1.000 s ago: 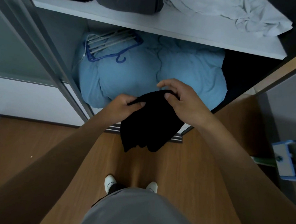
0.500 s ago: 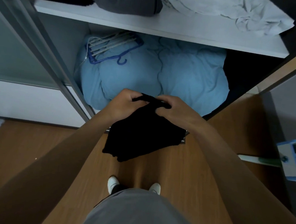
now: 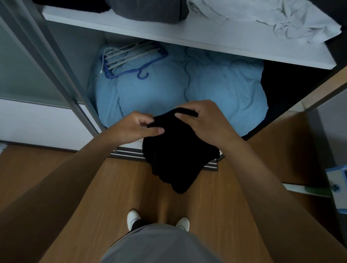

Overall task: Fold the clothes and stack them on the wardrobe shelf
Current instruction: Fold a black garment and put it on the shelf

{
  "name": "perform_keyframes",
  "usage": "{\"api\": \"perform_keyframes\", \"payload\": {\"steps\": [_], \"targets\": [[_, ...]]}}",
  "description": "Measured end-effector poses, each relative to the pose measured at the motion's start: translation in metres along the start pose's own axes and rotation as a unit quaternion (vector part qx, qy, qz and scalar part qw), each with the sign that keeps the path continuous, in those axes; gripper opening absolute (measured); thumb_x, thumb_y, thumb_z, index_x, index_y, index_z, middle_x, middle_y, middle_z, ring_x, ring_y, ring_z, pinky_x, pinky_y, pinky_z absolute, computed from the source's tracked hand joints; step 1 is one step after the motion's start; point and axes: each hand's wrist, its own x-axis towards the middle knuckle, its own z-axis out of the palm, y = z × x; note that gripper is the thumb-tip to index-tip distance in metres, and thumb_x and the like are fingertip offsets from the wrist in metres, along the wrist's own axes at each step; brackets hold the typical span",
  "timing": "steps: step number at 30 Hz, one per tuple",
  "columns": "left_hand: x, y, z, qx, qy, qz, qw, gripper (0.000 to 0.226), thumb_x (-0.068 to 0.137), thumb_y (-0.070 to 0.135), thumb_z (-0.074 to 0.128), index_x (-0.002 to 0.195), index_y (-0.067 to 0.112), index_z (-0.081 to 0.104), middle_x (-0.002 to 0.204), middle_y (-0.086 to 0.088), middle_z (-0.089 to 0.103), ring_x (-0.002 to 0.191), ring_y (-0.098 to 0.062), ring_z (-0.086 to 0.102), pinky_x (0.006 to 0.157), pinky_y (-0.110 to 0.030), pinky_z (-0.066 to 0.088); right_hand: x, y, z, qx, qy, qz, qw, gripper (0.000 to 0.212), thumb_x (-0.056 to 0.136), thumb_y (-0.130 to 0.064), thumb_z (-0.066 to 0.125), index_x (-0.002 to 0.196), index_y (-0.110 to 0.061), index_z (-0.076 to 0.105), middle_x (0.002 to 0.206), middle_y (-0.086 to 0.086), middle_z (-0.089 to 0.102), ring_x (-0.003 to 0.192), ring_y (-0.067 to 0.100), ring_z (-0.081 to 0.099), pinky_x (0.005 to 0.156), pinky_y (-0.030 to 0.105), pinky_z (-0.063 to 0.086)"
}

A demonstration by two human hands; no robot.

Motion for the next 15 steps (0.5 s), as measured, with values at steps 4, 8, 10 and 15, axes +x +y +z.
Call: {"api": "perform_keyframes", "payload": {"steps": [4,8,10,15], "targets": [[0.005,-0.01,0.003,0.04,-0.008,-0.012,0.999,0.011,0.09,-0.002,0.066,0.09,-0.012,0.069,0.09,-0.022,0.062,0.085,-0.021,0.058,0.08,-0.036,0.041,-0.002,0.002,-0.003,0.023,0.016,0.021,0.999,0.019,0.098,-0.015,0.061,0.11,-0.014,0.076,0.109,-0.003,0.075,0.105,0.013,0.067,0.1,0.041,0.049],[0.006,-0.021,0.012,0.106,-0.037,0.017,0.994,0.008,0.084,-0.002,0.066,0.087,-0.006,0.072,0.098,-0.026,0.067,0.087,-0.01,0.06,0.085,-0.027,0.045,-0.001,0.005,-0.012,0.019,0.048,0.031,0.998,0.017,0.097,-0.012,0.061,0.105,-0.012,0.076,0.104,-0.001,0.075,0.102,0.014,0.068,0.099,0.04,0.05],[0.003,-0.027,0.018,0.141,-0.051,0.028,0.988,0.025,0.079,0.02,0.064,0.08,-0.003,0.07,0.089,-0.022,0.067,0.083,-0.016,0.061,0.081,-0.032,0.047,-0.001,0.006,-0.018,0.023,0.064,0.037,0.997,0.014,0.095,-0.014,0.063,0.1,-0.016,0.077,0.099,-0.002,0.075,0.097,0.012,0.068,0.096,0.038,0.052],[0.007,-0.044,0.038,0.186,-0.059,0.025,0.98,0.03,0.076,0.023,0.065,0.083,-0.006,0.067,0.093,-0.02,0.064,0.089,-0.023,0.062,0.085,-0.037,0.047,0.0,0.005,-0.024,0.072,0.104,0.02,0.992,0.011,0.092,-0.012,0.067,0.091,-0.013,0.078,0.089,-0.002,0.076,0.086,0.008,0.07,0.085,0.027,0.055]]}}
